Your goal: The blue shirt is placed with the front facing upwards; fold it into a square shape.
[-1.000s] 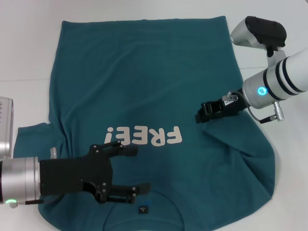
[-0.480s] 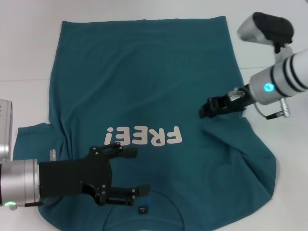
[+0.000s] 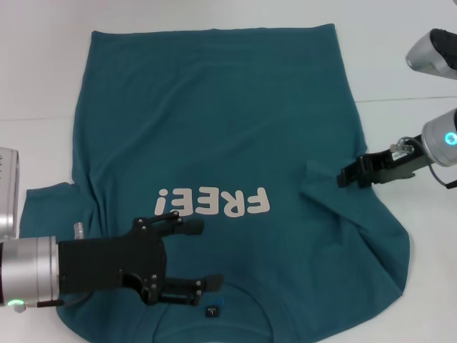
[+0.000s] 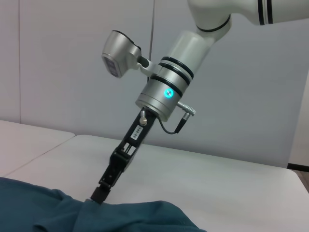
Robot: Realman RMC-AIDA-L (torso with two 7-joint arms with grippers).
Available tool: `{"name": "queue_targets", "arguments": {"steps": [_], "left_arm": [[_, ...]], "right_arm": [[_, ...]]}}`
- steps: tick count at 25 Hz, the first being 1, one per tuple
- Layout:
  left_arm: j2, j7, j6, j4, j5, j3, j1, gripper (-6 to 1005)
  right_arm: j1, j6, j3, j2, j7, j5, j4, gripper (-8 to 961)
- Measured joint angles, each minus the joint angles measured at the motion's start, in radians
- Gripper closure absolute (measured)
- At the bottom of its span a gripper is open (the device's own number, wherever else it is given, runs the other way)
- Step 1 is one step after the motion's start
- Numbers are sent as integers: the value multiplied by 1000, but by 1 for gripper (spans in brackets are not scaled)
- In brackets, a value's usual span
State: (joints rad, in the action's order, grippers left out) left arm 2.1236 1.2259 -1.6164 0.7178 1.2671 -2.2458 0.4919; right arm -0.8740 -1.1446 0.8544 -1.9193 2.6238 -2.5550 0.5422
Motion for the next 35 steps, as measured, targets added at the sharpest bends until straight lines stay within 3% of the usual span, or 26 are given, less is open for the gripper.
{"name": "queue_targets", "arguments": {"steps": [6, 13, 17, 22, 35], "left_arm": [[1, 1, 0, 0, 0, 0, 4, 62], [2, 2, 0, 1, 0, 0, 5, 63], [6, 2, -1, 4, 0, 0, 5, 63], [10, 3, -5, 8, 0, 0, 3, 63], [10, 3, -8, 9, 0, 0, -1, 62]], "right_arm": [[29, -55, -1, 30, 1, 1, 40, 474], [65, -73, -12, 41, 0, -1, 90, 464], [67, -68, -12, 42, 0, -3, 87, 454], [72, -39, -9, 38, -3, -4, 81, 248], [67, 49, -11, 26, -35, 5, 9, 221]]}}
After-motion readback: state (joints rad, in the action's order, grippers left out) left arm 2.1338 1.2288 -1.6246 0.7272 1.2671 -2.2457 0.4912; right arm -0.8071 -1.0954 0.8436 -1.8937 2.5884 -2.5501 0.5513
